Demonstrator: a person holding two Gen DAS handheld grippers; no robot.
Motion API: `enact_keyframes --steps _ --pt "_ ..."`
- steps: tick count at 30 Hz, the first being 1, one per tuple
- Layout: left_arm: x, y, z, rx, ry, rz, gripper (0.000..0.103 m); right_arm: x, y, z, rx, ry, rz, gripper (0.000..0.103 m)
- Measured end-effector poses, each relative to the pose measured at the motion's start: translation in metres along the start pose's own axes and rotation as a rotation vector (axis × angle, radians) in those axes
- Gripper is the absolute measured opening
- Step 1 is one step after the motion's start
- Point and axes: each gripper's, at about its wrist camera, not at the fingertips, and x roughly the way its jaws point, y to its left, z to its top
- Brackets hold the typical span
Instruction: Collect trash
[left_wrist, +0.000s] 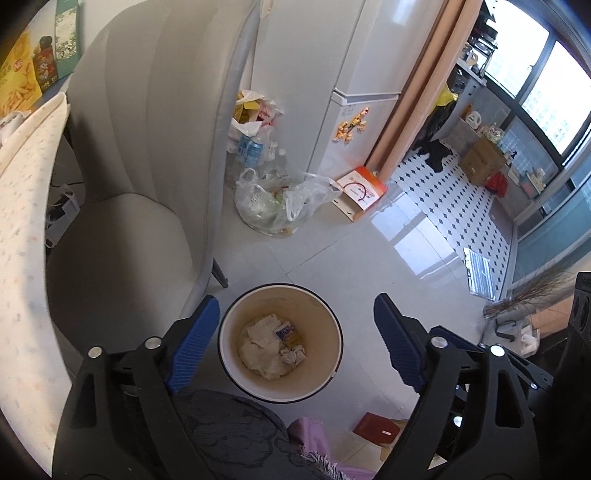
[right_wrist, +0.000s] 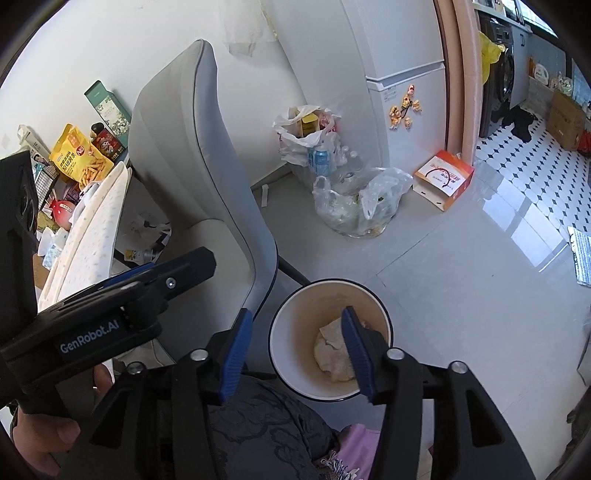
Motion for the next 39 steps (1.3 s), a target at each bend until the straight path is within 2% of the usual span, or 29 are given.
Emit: enact_keyframes --steps 3,7,13,22,29,39 --pt "-0.01 0.004 0.0 -0.001 -0.02 0.015 0.093 -0.007 0.005 -0.001 -0.007 -0.021 -0.014 0.066" --pt "-0.025 0.015 0.0 -0.023 -0.049 0.026 0.095 -0.015 0.014 -0.002 -0.023 -0.042 -0.023 0.074" --pt "-0.055 0.036 -0.006 -0.051 -0.105 0.051 0.096 -0.03 0.037 -0.003 -0.056 -0.072 -0.023 0.077" --pt "-0.119 0.076 -0.023 -0.107 -0.221 0.128 0.097 -0.061 0.094 -0.01 -0.145 -0.141 -0.013 0.086" --pt "-0.168 0.118 -0.047 -0.156 -0.295 0.203 0.097 -0.079 0.151 -0.023 -0.232 -0.187 -0.003 0.091" --pt "-0.235 0.172 -0.086 -0.226 -0.399 0.303 0.097 -0.099 0.224 -0.048 -0.335 -0.233 0.031 0.094"
